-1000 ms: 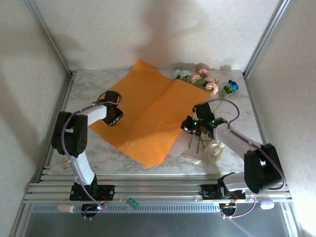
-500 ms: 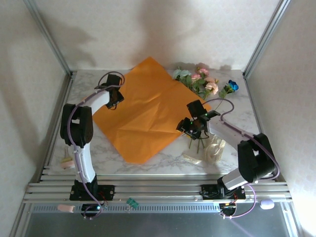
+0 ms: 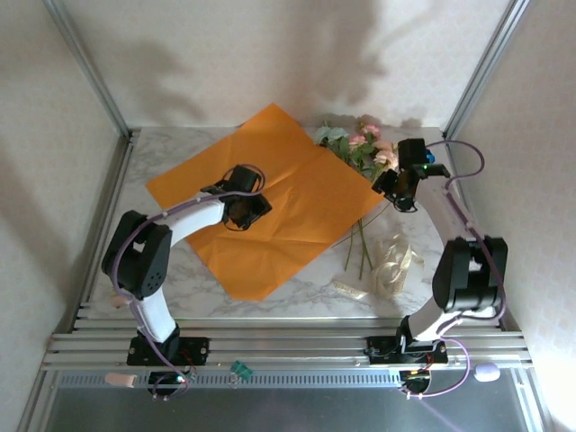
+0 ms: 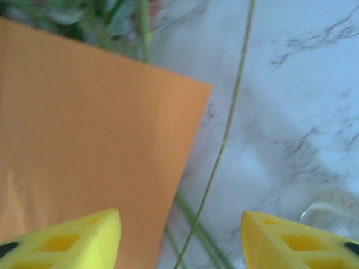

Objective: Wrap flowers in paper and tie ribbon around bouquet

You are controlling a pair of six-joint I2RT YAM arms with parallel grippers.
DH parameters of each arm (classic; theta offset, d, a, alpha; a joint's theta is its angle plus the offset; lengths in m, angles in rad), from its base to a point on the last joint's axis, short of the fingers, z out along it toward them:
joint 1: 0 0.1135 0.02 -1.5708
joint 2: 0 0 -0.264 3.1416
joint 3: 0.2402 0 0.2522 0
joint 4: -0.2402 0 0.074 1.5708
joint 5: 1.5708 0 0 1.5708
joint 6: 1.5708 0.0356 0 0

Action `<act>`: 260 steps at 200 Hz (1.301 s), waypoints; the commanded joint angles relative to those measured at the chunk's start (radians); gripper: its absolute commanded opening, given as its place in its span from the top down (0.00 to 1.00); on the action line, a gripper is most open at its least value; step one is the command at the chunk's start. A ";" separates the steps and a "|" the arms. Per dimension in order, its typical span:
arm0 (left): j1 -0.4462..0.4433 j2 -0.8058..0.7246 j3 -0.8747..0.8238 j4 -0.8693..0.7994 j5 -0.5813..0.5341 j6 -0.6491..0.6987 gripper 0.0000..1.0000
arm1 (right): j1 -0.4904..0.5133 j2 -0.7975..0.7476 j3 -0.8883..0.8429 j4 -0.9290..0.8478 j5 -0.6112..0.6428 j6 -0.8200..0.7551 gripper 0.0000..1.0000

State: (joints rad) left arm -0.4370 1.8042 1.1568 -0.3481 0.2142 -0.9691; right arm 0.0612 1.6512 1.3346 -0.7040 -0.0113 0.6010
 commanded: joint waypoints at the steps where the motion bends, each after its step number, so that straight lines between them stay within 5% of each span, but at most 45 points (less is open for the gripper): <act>1: 0.056 -0.006 -0.052 0.039 0.015 -0.022 0.51 | -0.068 0.106 0.079 -0.021 0.034 -0.047 0.42; 57: 0.074 -0.049 -0.166 0.092 0.029 -0.027 0.53 | -0.136 0.428 0.281 -0.067 0.014 -0.086 0.45; 108: 0.073 -0.088 -0.181 0.086 0.043 -0.032 0.54 | -0.134 0.536 0.362 -0.028 -0.062 -0.098 0.49; 170: 0.121 -0.224 -0.162 -0.006 0.022 -0.006 0.54 | -0.136 0.639 0.486 -0.128 -0.020 -0.093 0.85; 196: 0.196 -0.232 -0.183 -0.022 0.051 0.027 0.54 | -0.135 0.611 0.494 -0.128 0.029 -0.110 1.00; 260: 0.244 -0.154 -0.246 0.048 0.074 0.032 0.56 | -0.022 0.185 0.469 -0.025 0.240 -0.225 1.00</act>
State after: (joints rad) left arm -0.1982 1.6241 0.9447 -0.3138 0.2657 -0.9394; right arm -0.0380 2.0903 1.7805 -0.7773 0.0971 0.4469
